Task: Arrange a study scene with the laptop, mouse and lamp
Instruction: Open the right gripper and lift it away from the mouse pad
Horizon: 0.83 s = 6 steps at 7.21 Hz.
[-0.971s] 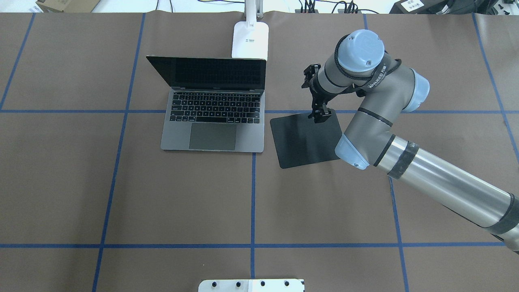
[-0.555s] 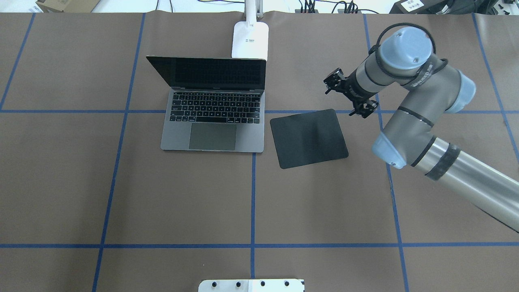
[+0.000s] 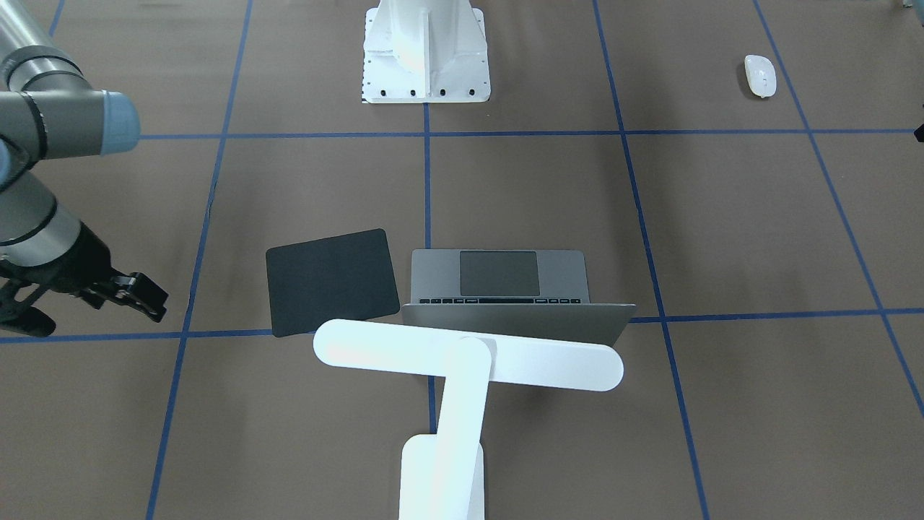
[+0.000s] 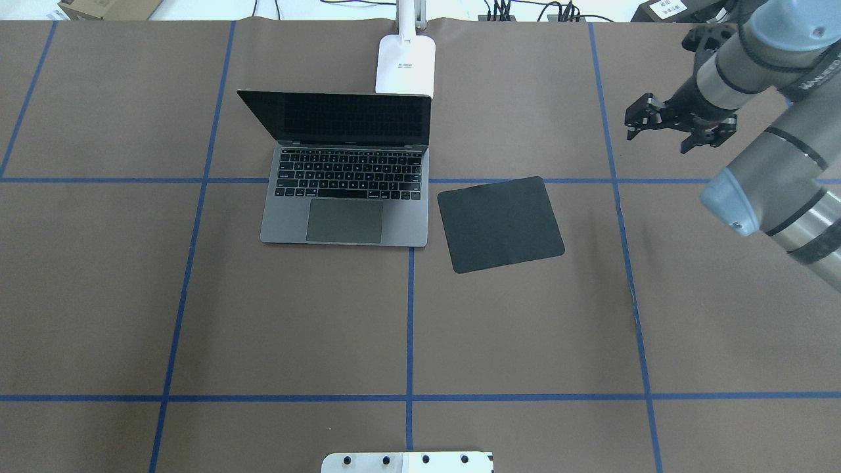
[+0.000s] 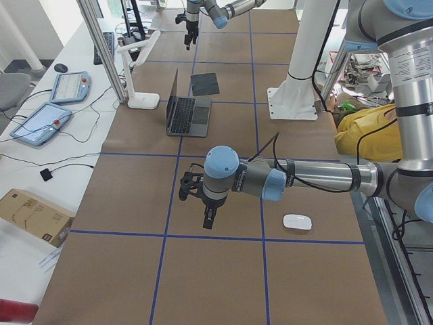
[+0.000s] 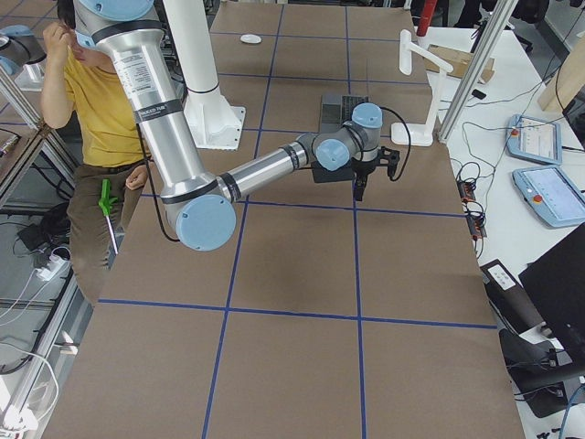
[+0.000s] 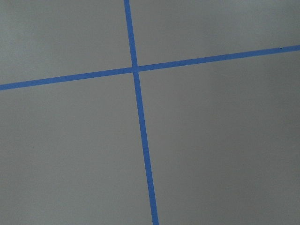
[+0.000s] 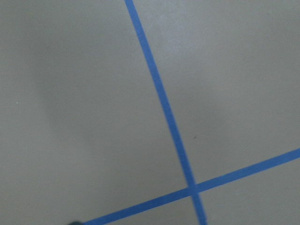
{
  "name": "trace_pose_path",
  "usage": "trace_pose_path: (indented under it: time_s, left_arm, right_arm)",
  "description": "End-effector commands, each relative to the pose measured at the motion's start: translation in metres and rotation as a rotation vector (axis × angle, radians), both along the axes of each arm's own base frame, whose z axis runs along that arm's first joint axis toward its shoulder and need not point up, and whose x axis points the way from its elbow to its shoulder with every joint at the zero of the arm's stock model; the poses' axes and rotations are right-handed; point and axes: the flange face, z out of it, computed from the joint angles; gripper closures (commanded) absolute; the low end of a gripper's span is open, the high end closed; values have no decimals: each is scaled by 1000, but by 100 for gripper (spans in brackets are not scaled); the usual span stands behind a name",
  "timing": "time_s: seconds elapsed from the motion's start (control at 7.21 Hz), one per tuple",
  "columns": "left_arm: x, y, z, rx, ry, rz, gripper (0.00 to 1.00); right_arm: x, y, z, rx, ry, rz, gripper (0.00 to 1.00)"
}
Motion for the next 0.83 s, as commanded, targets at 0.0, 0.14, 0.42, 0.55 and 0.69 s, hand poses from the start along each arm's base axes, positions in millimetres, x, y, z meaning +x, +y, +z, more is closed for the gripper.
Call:
trace_pose_path:
  time_s: [0.0, 0.14, 0.42, 0.55, 0.69]
  left_arm:
    - [3, 20, 0, 61, 30, 10, 0]
    - [13, 24, -4, 42, 116, 39, 0]
    - [31, 48, 5, -25, 157, 34, 0]
    - [60, 46, 8, -57, 102, 58, 0]
    - [103, 53, 16, -75, 12, 112, 0]
  right_arm:
    - [105, 20, 65, 119, 61, -209, 0]
    - [144, 35, 97, 145, 47, -266, 0]
    - [177, 59, 132, 121, 22, -277, 0]
    - [177, 62, 142, 108, 31, -279, 0]
    - [179, 69, 149, 97, 39, -278, 0]
